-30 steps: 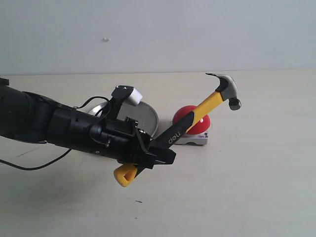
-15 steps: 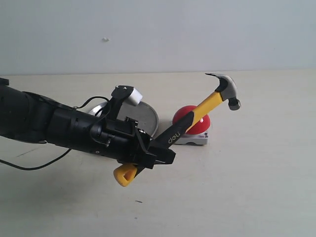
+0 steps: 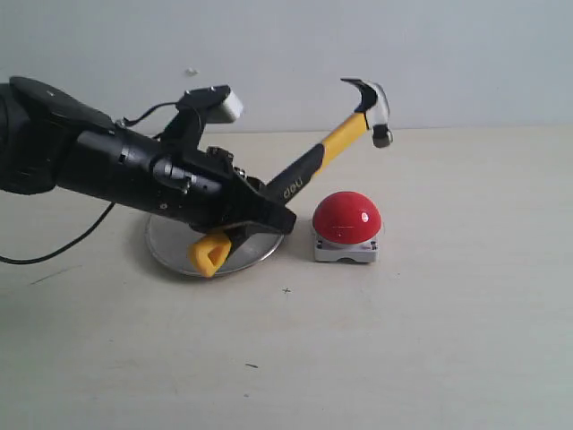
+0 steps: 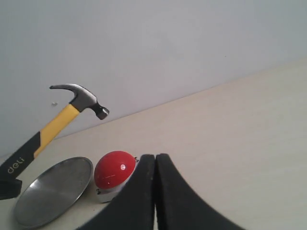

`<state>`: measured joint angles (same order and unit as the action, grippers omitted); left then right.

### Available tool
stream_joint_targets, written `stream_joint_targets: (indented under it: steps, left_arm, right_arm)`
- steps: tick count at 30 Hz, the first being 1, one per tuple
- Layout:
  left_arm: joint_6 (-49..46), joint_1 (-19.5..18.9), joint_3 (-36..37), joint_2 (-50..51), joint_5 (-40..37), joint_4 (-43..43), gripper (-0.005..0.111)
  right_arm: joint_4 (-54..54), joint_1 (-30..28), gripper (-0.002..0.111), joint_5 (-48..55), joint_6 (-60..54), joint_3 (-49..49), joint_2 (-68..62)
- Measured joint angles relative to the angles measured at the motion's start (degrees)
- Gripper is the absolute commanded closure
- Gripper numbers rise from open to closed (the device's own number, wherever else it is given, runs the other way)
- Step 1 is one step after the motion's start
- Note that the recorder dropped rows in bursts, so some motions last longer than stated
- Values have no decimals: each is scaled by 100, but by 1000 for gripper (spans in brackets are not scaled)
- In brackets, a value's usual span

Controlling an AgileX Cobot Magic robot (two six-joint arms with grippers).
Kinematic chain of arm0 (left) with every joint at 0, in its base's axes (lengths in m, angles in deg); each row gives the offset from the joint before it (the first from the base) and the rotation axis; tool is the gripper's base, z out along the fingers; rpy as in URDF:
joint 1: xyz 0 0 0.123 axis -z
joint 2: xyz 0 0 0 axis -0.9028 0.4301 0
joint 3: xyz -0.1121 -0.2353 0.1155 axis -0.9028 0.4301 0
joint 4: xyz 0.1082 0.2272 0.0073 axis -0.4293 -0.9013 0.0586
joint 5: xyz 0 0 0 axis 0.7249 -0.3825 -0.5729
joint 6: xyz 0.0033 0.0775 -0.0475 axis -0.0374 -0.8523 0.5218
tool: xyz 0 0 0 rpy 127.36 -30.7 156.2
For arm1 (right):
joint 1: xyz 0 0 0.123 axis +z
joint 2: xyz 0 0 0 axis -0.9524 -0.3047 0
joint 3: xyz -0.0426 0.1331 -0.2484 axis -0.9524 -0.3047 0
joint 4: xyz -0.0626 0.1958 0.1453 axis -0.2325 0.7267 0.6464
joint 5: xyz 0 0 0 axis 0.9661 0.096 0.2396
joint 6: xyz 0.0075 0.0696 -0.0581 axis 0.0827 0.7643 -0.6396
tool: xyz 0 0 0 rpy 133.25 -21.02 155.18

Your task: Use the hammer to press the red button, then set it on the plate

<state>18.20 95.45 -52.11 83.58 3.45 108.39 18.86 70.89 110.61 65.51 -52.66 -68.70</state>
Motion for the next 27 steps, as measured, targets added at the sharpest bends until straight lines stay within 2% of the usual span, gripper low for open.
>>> stream_joint_targets:
  steps: [2, 6, 13, 19, 23, 27]
  left_arm:
    - [479, 0, -21, -177, 184, -285, 107]
    - [1843, 113, -21, -428, 596, -1409, 107]
    - [3971, 607, -21, -661, 715, -3682, 107]
    - [6357, 877, -21, -684, 382, -6107, 107]
    - [8295, 1066, -21, -684, -201, -7984, 107]
    - [9532, 1362, -21, -684, -671, -9131, 107]
  right_arm:
    - [0, 0, 108, 0, 0, 0, 0]
    - [-10, 0, 108, 0, 0, 0, 0]
    - [-10, 0, 108, 0, 0, 0, 0]
    - [-10, 0, 108, 0, 0, 0, 0]
    - [-10, 0, 108, 0, 0, 0, 0]
    - [-10, 0, 108, 0, 0, 0, 0]
